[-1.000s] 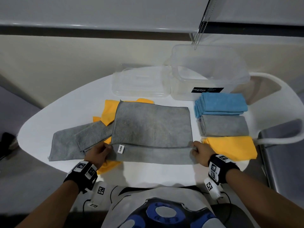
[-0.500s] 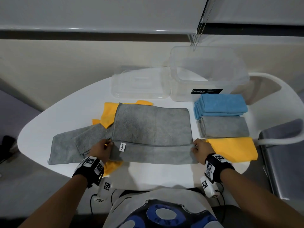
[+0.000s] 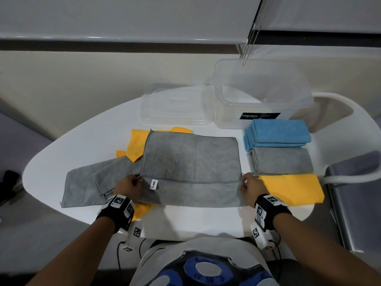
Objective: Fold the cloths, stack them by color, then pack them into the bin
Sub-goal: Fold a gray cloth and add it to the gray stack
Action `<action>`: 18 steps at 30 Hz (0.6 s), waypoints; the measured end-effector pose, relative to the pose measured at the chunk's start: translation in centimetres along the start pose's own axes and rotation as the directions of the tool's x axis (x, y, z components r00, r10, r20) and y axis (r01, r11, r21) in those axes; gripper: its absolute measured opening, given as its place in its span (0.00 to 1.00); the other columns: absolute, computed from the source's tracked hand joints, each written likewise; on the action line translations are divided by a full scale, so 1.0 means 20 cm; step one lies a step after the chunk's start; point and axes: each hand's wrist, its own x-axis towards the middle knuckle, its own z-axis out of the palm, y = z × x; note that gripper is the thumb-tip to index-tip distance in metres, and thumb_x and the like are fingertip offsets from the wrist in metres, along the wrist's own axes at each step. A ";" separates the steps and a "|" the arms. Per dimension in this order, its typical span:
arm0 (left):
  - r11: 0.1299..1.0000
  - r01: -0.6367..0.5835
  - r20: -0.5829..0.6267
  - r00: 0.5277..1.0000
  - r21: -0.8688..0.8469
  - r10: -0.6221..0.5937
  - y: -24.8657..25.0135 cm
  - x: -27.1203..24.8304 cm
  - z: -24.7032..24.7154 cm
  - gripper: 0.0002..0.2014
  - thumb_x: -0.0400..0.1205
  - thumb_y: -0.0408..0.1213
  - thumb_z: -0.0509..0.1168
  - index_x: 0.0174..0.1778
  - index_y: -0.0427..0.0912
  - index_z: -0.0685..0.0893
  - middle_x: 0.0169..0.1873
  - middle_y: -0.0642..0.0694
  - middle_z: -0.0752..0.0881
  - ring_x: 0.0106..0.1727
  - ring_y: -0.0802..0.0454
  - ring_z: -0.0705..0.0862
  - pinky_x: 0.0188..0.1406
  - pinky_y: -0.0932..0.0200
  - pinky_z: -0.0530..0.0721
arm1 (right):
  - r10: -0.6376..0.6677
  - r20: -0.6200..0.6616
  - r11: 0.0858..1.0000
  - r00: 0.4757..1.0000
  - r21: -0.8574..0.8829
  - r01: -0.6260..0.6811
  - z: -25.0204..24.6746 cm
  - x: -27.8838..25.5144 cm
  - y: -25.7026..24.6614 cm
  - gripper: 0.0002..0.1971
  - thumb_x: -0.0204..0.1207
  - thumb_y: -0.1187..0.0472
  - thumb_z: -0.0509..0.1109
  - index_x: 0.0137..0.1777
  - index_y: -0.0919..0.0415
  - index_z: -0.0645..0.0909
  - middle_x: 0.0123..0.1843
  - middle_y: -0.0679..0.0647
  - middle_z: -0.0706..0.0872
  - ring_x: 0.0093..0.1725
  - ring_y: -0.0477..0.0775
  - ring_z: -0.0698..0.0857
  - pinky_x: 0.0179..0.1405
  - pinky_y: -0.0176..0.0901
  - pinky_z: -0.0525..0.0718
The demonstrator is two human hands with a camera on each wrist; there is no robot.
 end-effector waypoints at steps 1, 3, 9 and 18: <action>1.000 -0.011 -0.023 1.000 -0.018 0.011 0.00 0.00 -0.01 0.12 0.83 0.44 0.63 0.54 0.40 0.83 0.49 0.36 0.86 0.50 0.35 0.84 0.44 0.52 0.80 | -0.031 0.002 1.000 1.000 0.001 0.031 -0.01 -0.01 0.00 0.14 0.79 0.61 0.64 0.64 0.60 0.73 0.53 0.61 0.84 0.54 0.64 0.83 0.46 0.45 0.77; 0.997 -0.049 -0.083 0.996 -0.057 0.044 -0.02 -0.02 -0.02 0.10 0.80 0.44 0.66 0.52 0.42 0.80 0.50 0.38 0.83 0.52 0.35 0.83 0.45 0.48 0.81 | -0.125 -0.035 0.992 0.992 -0.038 0.123 -0.01 -0.03 -0.01 0.20 0.76 0.62 0.65 0.68 0.62 0.71 0.61 0.61 0.77 0.60 0.64 0.78 0.54 0.48 0.77; 0.864 -0.448 -0.168 0.856 0.228 0.488 0.05 -0.07 0.02 0.08 0.73 0.39 0.60 0.40 0.40 0.81 0.41 0.39 0.78 0.36 0.38 0.78 0.32 0.50 0.75 | -0.520 0.107 0.832 0.848 -0.164 0.531 0.03 -0.09 -0.07 0.18 0.72 0.63 0.64 0.63 0.59 0.76 0.62 0.57 0.71 0.60 0.60 0.73 0.58 0.45 0.76; 0.906 -0.375 0.064 0.927 0.195 0.370 0.03 -0.02 0.02 0.10 0.77 0.32 0.68 0.53 0.38 0.84 0.51 0.35 0.78 0.49 0.30 0.81 0.47 0.42 0.82 | -0.437 0.282 0.861 0.854 -0.142 0.488 0.08 -0.02 -0.06 0.23 0.70 0.60 0.67 0.66 0.54 0.71 0.66 0.56 0.66 0.68 0.63 0.68 0.67 0.49 0.75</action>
